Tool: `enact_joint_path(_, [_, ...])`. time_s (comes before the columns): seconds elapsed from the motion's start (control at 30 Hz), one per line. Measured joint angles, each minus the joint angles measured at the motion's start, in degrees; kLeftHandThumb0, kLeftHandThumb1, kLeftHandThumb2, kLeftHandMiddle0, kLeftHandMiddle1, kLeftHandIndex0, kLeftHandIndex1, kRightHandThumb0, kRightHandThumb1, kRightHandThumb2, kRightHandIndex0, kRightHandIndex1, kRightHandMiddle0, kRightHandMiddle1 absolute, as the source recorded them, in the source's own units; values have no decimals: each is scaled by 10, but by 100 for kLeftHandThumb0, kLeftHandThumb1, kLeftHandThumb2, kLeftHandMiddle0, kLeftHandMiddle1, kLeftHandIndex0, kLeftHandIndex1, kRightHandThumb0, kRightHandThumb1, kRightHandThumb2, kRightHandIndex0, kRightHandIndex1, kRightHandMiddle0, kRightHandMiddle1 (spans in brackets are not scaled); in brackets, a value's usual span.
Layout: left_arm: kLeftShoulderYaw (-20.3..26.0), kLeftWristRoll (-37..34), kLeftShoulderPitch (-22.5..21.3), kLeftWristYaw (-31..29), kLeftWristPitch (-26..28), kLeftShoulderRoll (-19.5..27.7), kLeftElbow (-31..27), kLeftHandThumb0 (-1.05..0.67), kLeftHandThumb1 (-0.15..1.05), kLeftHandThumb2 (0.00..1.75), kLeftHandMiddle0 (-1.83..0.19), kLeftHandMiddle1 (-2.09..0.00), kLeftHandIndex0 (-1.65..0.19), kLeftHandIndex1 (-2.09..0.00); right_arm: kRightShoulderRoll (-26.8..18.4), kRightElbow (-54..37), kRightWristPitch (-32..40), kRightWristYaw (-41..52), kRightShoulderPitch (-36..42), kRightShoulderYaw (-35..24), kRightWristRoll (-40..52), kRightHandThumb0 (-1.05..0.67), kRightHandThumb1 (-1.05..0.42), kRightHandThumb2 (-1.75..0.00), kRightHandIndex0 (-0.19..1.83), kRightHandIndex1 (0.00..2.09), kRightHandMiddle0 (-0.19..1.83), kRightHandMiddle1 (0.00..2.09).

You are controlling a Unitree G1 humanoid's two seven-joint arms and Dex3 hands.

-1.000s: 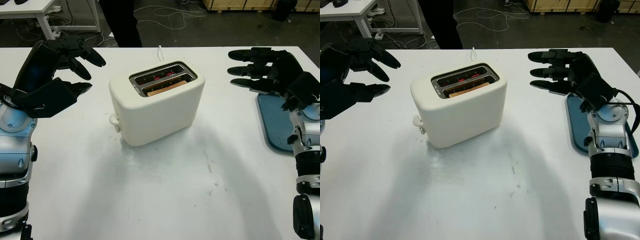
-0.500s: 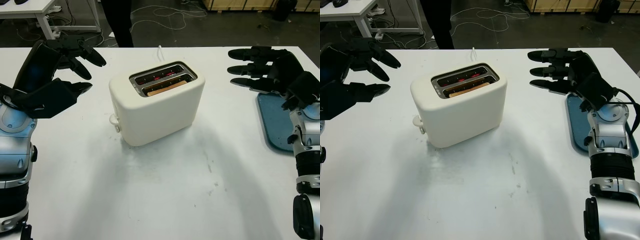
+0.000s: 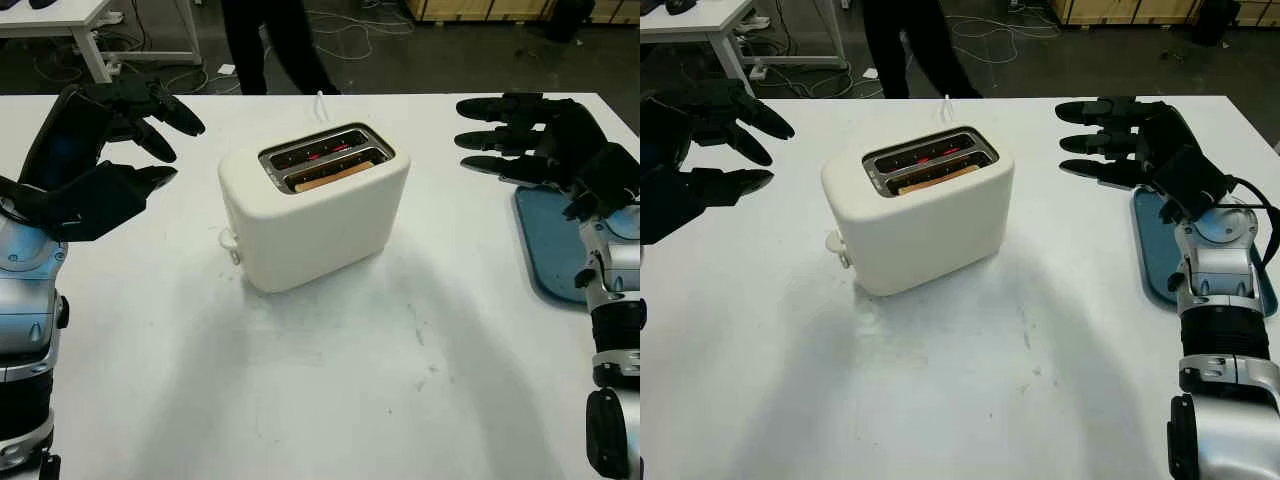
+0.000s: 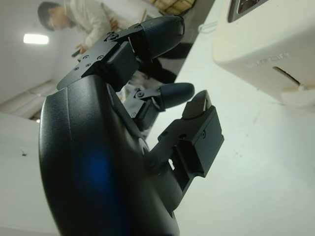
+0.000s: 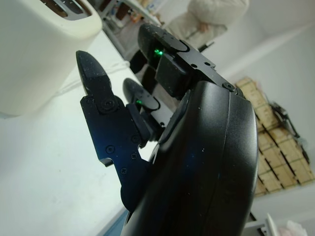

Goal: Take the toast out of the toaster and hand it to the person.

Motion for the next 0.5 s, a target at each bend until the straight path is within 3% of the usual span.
enact_joint_path(0.5, [2,1,4,0,-12,0,1,56,71,28,-77,-120,-74,-98,0,2,0,2,0,0,1,-30,-76,0,94,0,84,0])
